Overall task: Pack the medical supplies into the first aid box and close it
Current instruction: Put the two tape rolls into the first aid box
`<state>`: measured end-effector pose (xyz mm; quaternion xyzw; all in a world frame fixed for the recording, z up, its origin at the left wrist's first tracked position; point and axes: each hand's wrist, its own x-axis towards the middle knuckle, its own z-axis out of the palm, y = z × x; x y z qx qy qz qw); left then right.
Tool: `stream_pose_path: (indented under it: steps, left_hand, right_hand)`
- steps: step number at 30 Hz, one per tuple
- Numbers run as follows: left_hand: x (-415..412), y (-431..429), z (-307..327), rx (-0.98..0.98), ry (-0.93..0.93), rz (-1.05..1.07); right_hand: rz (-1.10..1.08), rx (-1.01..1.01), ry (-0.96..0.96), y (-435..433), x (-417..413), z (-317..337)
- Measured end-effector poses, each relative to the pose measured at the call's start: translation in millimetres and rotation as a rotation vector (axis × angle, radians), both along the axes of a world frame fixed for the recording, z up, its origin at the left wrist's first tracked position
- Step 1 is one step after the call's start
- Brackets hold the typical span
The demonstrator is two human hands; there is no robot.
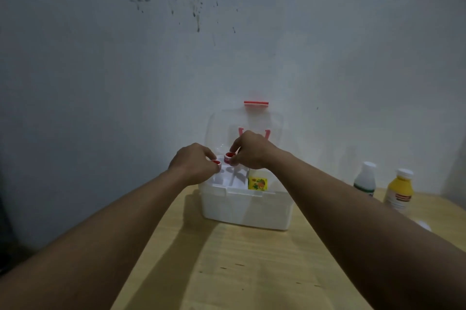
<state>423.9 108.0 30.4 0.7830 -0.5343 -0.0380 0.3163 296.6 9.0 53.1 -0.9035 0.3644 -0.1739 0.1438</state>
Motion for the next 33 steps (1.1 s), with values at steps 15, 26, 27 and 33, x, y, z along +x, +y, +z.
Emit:
stream_pose_path:
  steps: [15, 26, 27, 33]
  left_hand:
    - [-1, -10, -3, -0.019, -0.009, 0.032]
    - [-1, -4, -1, -0.004, -0.032, 0.031]
    - [-3, -3, 0, -0.009, -0.033, 0.036]
    - [-18, 5, 9, -0.073, -0.033, 0.05]
  right_hand:
    - [0.013, 0.02, -0.04, -1, 1, -9]
    - [0.011, -0.021, -0.003, 9, -5, -5]
    - [0.007, -0.033, -0.001, 10, -7, -4]
    - [-0.032, -0.063, -0.004, 21, -34, 8]
